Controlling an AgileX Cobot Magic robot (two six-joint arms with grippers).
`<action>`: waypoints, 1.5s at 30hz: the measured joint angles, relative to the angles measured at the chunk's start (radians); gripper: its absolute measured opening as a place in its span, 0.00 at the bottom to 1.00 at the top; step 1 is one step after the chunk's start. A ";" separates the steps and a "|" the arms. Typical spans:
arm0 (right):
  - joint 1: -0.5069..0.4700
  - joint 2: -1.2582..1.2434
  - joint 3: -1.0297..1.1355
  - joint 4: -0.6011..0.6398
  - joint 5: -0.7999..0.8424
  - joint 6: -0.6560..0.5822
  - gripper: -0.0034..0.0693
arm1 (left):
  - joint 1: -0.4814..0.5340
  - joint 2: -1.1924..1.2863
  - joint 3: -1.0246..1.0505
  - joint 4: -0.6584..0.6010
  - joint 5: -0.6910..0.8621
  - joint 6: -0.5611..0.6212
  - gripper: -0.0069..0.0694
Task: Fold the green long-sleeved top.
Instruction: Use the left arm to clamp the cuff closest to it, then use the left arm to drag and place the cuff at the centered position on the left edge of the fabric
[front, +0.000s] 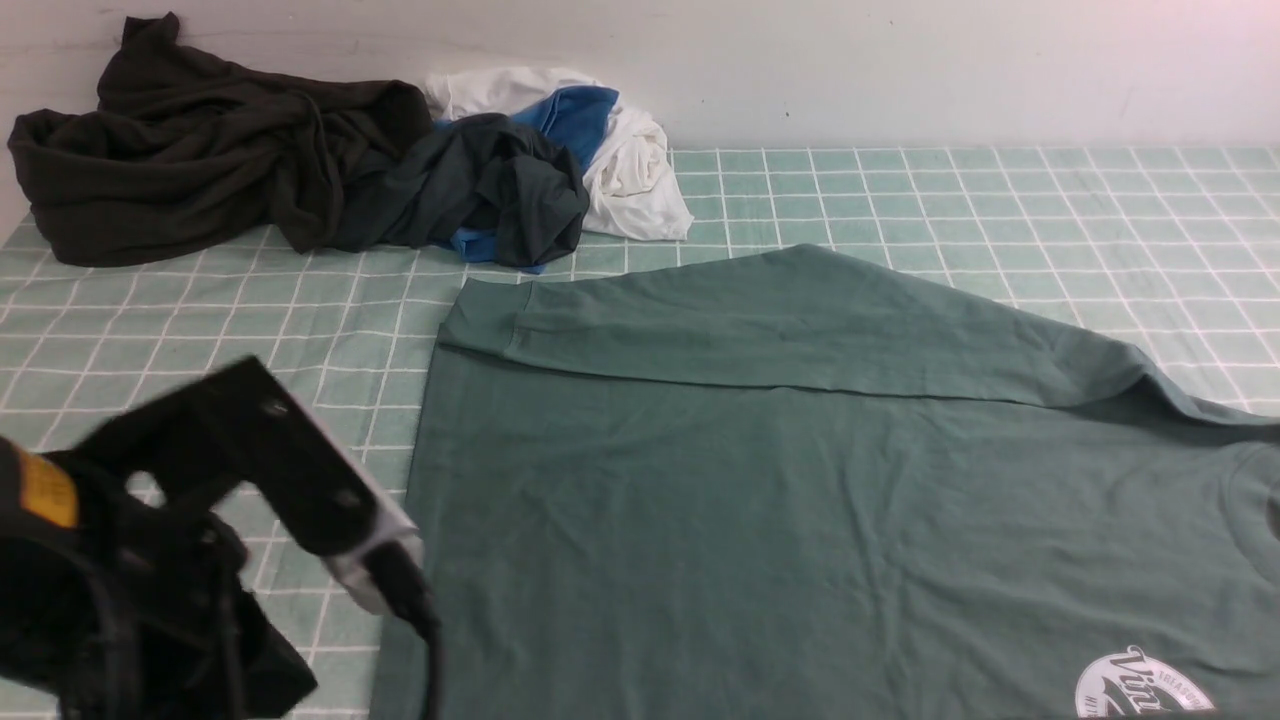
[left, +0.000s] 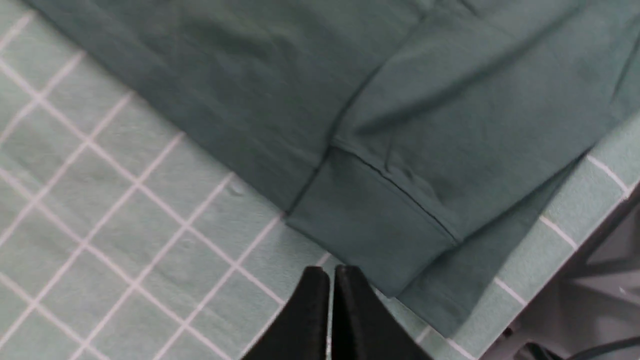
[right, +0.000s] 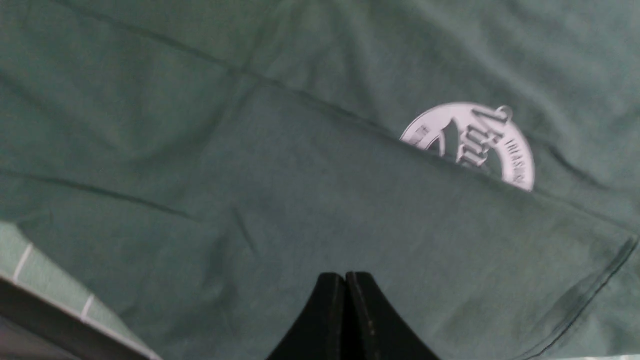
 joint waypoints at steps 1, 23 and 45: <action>0.012 0.010 0.000 -0.001 0.005 -0.001 0.03 | -0.029 0.040 0.000 0.004 -0.002 0.001 0.11; 0.038 0.024 -0.001 -0.004 -0.130 -0.002 0.03 | -0.192 0.616 -0.013 -0.040 -0.307 0.067 0.40; 0.038 0.214 -0.001 -0.335 -0.138 0.313 0.03 | -0.167 0.666 -0.433 0.243 -0.082 -0.032 0.09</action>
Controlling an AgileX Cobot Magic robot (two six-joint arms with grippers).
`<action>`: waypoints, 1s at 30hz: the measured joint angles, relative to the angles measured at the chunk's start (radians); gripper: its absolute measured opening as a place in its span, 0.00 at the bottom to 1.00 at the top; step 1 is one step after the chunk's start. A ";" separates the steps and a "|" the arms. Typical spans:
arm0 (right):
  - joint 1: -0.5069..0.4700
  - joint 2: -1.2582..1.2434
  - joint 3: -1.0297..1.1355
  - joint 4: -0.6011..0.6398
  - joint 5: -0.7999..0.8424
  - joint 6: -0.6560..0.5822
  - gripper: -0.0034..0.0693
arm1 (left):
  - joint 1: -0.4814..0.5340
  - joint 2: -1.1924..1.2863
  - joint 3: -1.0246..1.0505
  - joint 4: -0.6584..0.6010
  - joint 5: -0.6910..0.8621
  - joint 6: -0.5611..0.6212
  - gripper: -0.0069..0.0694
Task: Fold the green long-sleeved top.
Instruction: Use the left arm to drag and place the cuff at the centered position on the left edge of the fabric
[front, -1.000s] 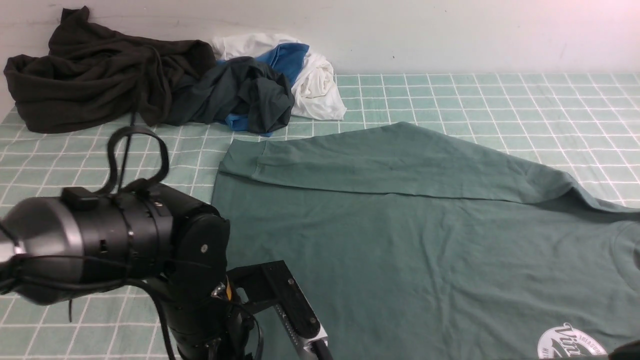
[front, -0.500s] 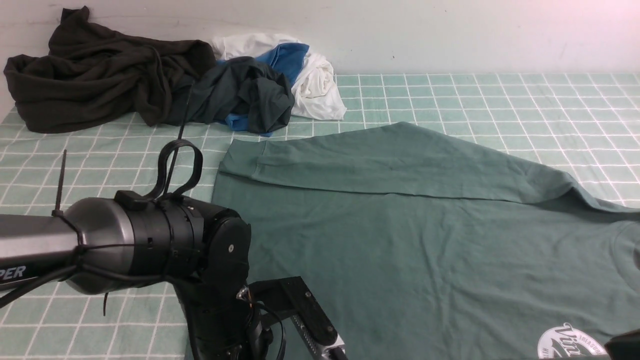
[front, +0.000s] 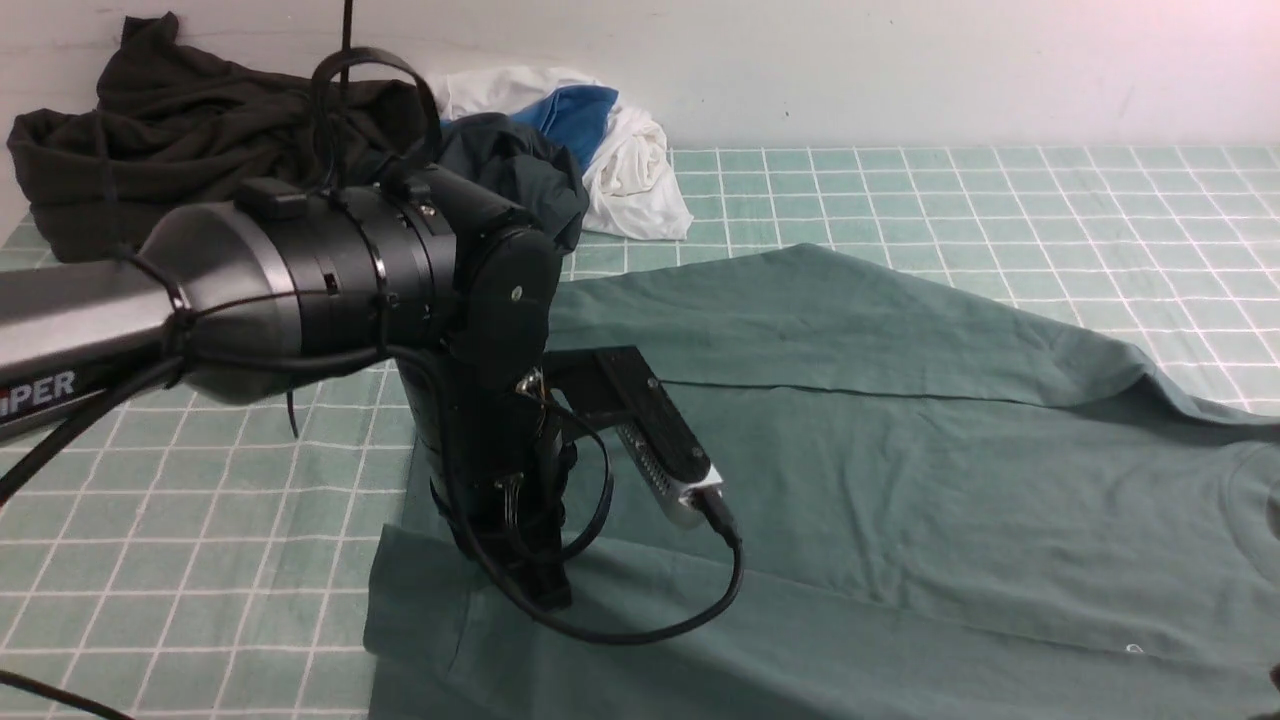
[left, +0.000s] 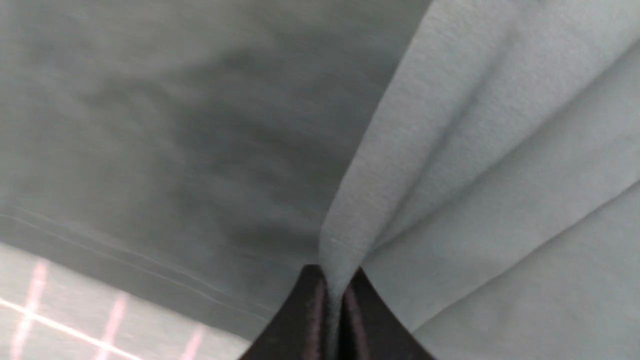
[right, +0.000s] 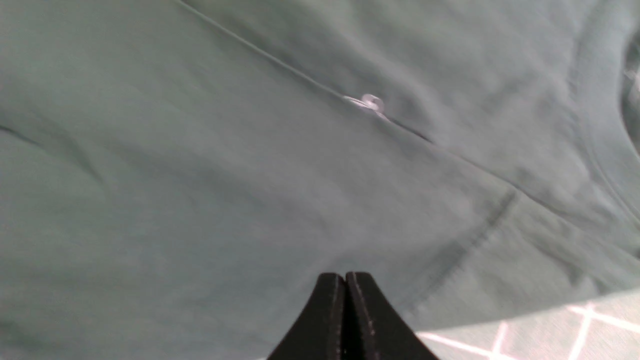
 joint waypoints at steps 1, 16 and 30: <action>0.000 0.016 0.000 -0.028 0.000 0.027 0.03 | 0.005 0.007 -0.017 0.002 0.000 0.000 0.09; -0.100 0.157 -0.005 -0.023 -0.076 0.124 0.03 | 0.074 0.164 -0.173 0.029 -0.034 0.001 0.11; -0.100 0.136 -0.144 0.063 -0.037 0.043 0.04 | 0.140 0.207 -0.285 0.041 -0.129 -0.318 0.66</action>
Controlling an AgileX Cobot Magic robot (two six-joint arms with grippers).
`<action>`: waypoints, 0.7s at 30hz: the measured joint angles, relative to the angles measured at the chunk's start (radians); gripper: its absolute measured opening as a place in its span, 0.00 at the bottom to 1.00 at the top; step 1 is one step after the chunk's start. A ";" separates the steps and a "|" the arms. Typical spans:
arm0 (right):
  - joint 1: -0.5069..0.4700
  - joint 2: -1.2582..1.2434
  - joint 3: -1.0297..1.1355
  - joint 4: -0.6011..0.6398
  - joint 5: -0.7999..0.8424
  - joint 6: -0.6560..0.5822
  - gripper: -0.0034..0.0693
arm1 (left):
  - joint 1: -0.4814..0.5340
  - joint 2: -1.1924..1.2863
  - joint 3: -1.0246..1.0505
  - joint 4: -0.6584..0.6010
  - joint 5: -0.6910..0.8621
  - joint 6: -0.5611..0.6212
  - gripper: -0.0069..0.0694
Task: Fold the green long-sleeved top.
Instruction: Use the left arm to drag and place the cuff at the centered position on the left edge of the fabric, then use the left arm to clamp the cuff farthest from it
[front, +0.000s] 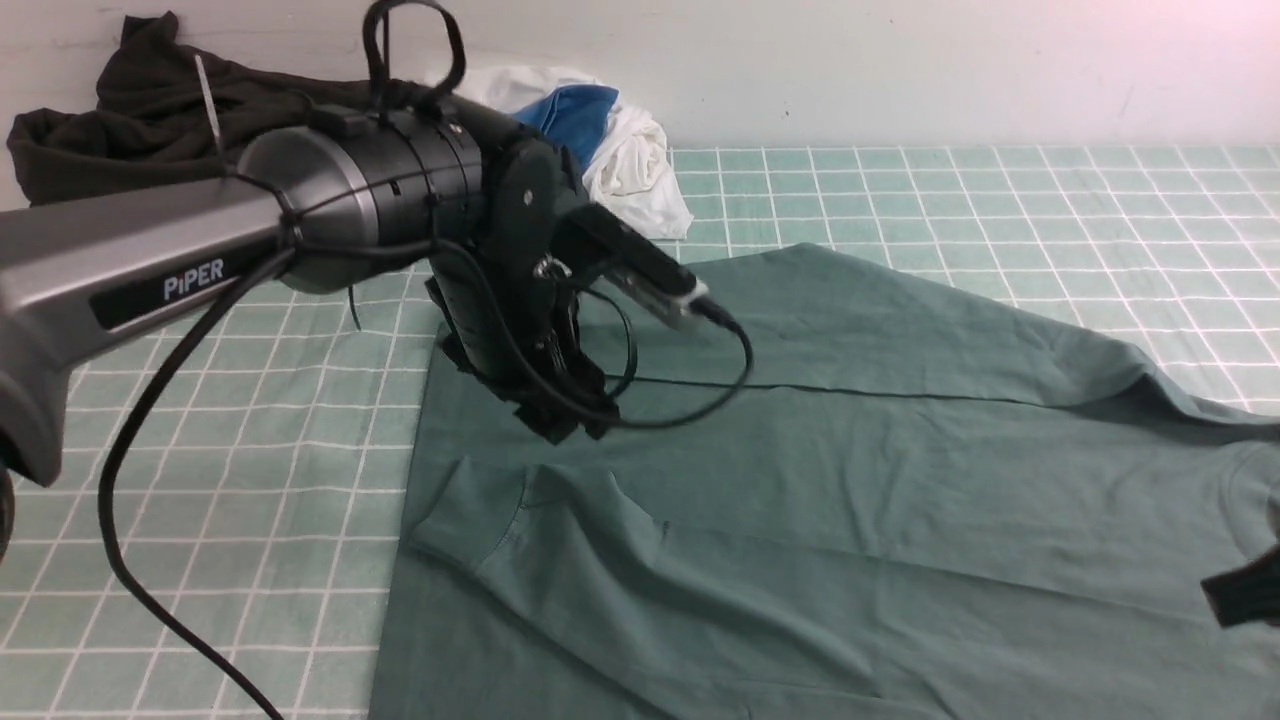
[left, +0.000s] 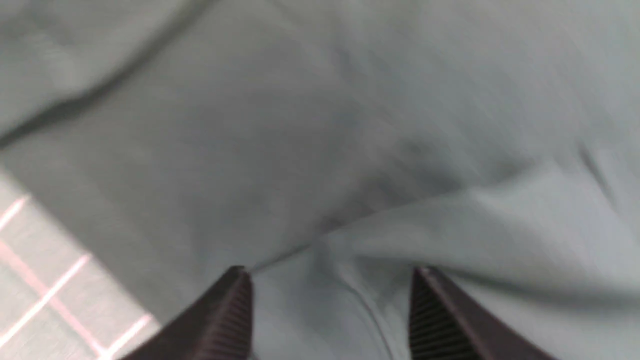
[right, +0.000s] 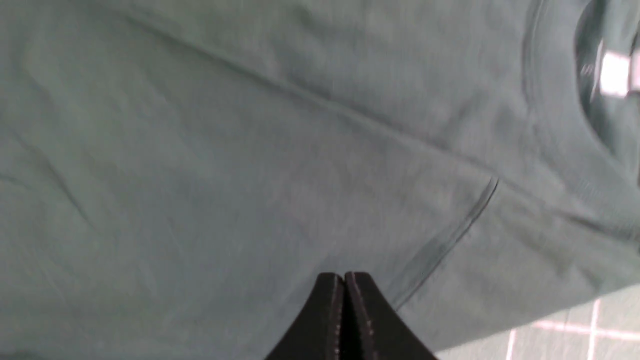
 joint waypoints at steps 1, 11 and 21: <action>0.000 0.000 -0.019 0.001 0.000 -0.003 0.04 | 0.020 0.007 -0.025 0.000 0.002 -0.034 0.68; 0.000 0.014 -0.059 0.033 -0.039 -0.031 0.04 | 0.226 0.211 -0.249 -0.121 -0.020 -0.087 0.72; 0.000 0.044 -0.060 0.113 -0.025 -0.127 0.04 | 0.301 0.375 -0.396 -0.243 -0.179 -0.094 0.72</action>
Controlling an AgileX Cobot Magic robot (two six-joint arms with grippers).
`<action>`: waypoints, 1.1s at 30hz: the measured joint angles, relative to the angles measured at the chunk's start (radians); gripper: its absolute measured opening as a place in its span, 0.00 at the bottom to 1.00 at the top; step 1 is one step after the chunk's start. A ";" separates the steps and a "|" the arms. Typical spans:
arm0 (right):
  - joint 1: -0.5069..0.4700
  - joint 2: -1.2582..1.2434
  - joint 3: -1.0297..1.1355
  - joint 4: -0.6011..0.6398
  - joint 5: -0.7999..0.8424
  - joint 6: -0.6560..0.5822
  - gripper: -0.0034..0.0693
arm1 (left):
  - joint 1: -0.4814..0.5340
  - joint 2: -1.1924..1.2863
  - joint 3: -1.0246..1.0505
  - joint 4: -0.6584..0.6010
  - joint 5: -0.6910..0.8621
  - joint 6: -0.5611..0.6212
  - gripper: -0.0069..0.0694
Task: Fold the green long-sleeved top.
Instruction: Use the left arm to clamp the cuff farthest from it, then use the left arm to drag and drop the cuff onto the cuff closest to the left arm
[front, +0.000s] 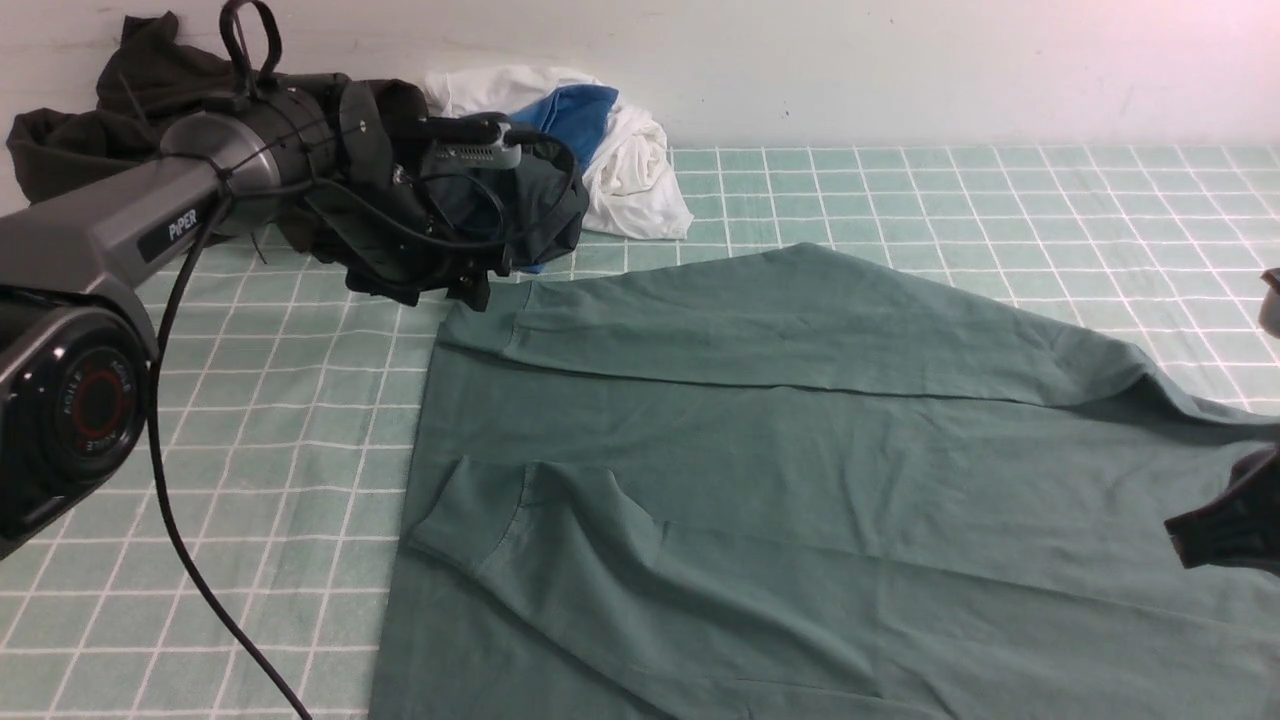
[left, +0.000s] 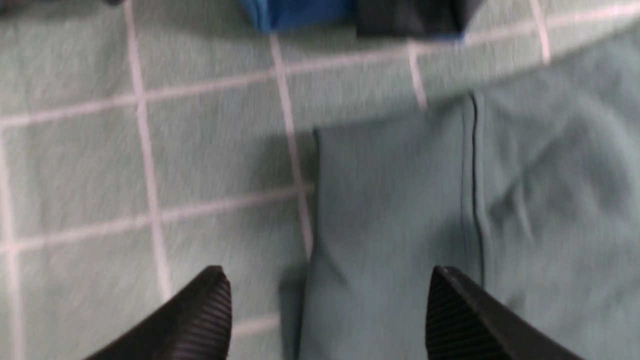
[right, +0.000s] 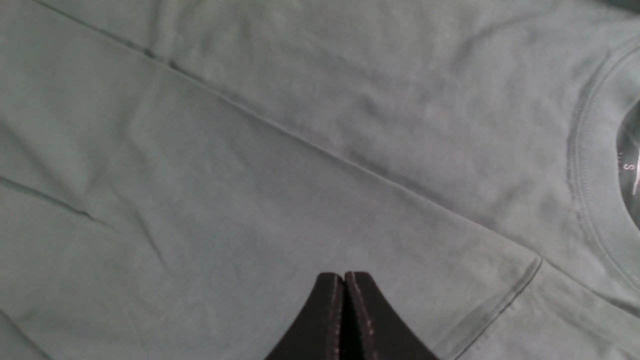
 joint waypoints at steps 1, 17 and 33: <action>0.000 0.003 0.000 0.012 0.000 0.000 0.04 | 0.000 0.020 -0.003 -0.017 -0.023 0.003 0.72; 0.000 0.004 0.000 0.048 0.002 -0.042 0.04 | -0.008 0.053 -0.008 -0.060 -0.073 0.036 0.17; 0.000 -0.037 0.000 0.118 0.041 -0.117 0.04 | -0.138 -0.231 -0.007 -0.125 0.276 0.094 0.11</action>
